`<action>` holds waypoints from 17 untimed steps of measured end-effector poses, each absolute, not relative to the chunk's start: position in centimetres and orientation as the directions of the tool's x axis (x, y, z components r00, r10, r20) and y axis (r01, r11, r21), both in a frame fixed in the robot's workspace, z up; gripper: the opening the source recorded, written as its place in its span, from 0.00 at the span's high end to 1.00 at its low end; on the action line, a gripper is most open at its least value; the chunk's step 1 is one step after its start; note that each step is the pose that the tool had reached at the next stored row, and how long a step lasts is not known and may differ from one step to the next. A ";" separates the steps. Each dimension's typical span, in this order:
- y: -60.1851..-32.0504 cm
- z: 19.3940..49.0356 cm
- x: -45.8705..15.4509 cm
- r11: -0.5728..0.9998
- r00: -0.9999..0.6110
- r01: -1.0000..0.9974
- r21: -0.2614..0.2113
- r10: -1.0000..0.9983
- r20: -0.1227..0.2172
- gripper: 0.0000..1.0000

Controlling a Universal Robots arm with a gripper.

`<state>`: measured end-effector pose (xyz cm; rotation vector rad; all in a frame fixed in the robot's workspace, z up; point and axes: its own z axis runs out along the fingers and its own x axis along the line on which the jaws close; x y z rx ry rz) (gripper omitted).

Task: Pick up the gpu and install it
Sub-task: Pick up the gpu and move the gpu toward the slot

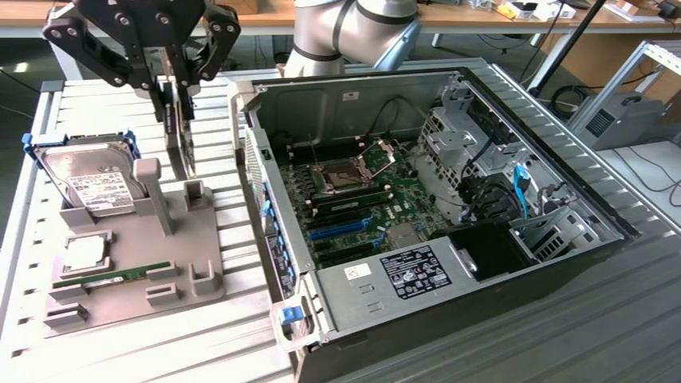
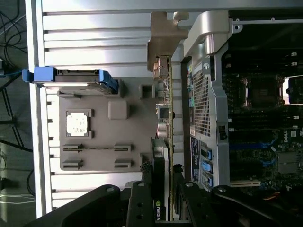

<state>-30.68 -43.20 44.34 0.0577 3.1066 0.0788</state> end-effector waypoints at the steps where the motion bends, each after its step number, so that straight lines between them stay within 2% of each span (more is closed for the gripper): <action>1: -43.2 44.3 -30.3 0.998 -0.999 0.036 0.051 0.038 -0.033 0.73; 17: -43.2 44.3 -23.0 0.998 -0.999 0.036 0.052 0.038 -0.032 0.73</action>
